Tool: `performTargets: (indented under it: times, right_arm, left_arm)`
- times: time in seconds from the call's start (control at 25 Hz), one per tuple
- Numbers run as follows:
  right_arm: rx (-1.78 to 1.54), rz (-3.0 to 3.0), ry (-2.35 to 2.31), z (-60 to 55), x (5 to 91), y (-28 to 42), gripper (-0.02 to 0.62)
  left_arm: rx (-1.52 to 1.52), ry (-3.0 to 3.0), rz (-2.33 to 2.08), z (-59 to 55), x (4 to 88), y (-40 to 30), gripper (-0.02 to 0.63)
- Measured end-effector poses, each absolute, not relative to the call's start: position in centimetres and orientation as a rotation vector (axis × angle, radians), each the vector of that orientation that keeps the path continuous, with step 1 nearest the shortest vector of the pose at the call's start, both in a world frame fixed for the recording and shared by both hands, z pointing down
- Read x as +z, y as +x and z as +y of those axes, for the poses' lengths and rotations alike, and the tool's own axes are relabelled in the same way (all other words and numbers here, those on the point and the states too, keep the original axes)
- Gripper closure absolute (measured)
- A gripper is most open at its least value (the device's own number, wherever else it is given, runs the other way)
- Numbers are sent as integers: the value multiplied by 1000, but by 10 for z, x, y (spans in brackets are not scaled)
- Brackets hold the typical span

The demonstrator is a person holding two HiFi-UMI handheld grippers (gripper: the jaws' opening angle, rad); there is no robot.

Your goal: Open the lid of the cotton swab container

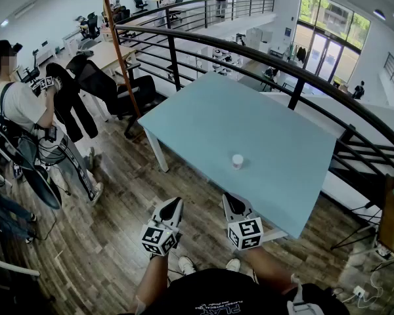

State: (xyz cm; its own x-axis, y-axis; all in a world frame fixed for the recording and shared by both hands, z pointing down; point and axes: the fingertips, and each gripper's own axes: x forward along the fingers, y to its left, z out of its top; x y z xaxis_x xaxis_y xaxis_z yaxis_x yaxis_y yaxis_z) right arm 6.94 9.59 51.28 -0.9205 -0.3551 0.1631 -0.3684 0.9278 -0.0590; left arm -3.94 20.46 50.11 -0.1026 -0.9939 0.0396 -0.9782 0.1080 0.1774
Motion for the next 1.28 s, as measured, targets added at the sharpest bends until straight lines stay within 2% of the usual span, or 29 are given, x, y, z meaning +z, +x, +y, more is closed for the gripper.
performTargets:
  times: [1.28]
  right_arm:
    - [218, -2885, 708, 130, 531, 22, 574]
  left_arm:
    - [-172, 2098, -2067, 239, 521, -89, 595]
